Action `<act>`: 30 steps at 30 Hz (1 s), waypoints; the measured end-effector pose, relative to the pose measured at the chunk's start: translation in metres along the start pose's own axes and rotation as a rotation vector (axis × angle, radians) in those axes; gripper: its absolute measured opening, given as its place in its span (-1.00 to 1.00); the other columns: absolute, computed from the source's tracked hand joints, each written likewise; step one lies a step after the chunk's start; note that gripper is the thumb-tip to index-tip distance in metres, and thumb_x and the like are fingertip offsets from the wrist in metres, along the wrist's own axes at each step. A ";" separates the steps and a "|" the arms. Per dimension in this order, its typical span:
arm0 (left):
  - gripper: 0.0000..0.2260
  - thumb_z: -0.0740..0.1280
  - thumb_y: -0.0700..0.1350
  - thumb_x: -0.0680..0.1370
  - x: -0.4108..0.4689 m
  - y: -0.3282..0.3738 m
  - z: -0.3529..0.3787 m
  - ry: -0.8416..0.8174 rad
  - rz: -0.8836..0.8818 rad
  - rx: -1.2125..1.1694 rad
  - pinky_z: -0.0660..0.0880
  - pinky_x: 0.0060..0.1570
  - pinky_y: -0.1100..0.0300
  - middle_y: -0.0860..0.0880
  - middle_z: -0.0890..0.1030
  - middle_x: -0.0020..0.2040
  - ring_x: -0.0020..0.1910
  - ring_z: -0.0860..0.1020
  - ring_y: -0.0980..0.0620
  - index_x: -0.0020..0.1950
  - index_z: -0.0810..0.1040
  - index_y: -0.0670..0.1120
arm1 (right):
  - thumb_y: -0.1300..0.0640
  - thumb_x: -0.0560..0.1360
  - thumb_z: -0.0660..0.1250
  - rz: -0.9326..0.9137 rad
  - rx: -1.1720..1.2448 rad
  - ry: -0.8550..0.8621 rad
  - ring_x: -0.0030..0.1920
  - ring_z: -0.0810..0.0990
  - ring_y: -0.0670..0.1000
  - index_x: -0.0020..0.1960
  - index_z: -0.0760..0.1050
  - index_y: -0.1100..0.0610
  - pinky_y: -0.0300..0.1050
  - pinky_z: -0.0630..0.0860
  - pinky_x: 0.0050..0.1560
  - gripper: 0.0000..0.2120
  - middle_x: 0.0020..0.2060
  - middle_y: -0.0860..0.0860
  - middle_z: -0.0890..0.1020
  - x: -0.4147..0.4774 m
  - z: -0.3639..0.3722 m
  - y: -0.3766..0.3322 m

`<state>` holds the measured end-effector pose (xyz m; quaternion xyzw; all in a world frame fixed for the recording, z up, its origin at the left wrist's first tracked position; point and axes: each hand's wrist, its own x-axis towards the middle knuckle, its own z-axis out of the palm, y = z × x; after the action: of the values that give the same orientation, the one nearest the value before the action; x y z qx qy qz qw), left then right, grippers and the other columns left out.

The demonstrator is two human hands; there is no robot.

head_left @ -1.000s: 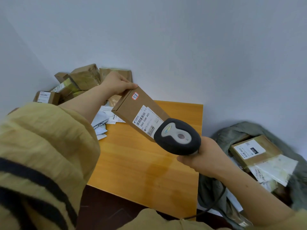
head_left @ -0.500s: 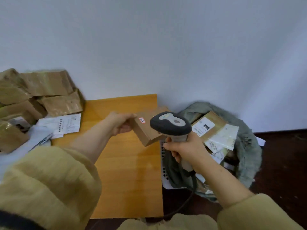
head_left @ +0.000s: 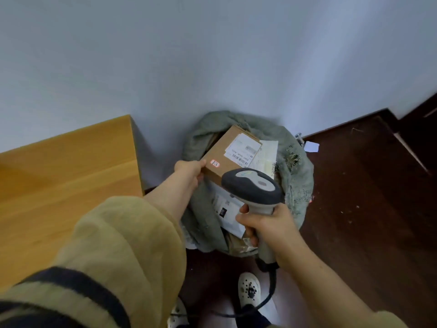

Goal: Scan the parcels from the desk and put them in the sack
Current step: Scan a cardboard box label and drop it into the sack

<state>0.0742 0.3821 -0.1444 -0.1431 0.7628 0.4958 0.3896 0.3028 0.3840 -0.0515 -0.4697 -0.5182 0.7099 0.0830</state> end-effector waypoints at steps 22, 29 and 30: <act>-0.55 0.21 -0.09 0.61 -0.042 -0.007 -0.212 0.207 0.535 0.828 0.40 0.23 0.04 -0.08 0.36 0.45 0.34 0.40 -0.11 0.51 0.24 -0.02 | 0.31 0.45 0.36 0.456 0.157 -0.409 -0.56 0.38 0.00 -0.22 0.47 0.21 -0.16 0.36 -0.48 -0.89 -0.50 0.07 0.46 -0.039 0.189 0.012; -0.57 0.23 -0.10 0.61 -0.053 -0.048 -0.400 0.510 0.367 0.674 0.42 0.24 0.00 -0.10 0.38 0.42 0.33 0.41 -0.11 0.48 0.29 -0.06 | 0.31 0.45 0.37 0.421 0.024 -0.562 -0.57 0.38 0.00 -0.23 0.49 0.20 -0.16 0.38 -0.48 -0.89 -0.50 0.06 0.46 -0.072 0.321 0.012; -0.57 0.24 -0.10 0.60 -0.053 -0.056 -0.427 0.552 0.339 0.648 0.42 0.23 0.00 -0.12 0.39 0.40 0.32 0.42 -0.12 0.47 0.31 -0.08 | 0.32 0.45 0.36 0.414 0.004 -0.579 -0.57 0.38 0.00 -0.24 0.49 0.21 -0.17 0.38 -0.48 -0.88 -0.50 0.07 0.46 -0.075 0.339 0.013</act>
<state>-0.0502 -0.0238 -0.0536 -0.0138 0.9664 0.2318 0.1100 0.0933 0.1105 -0.0110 -0.3436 -0.4128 0.8164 -0.2120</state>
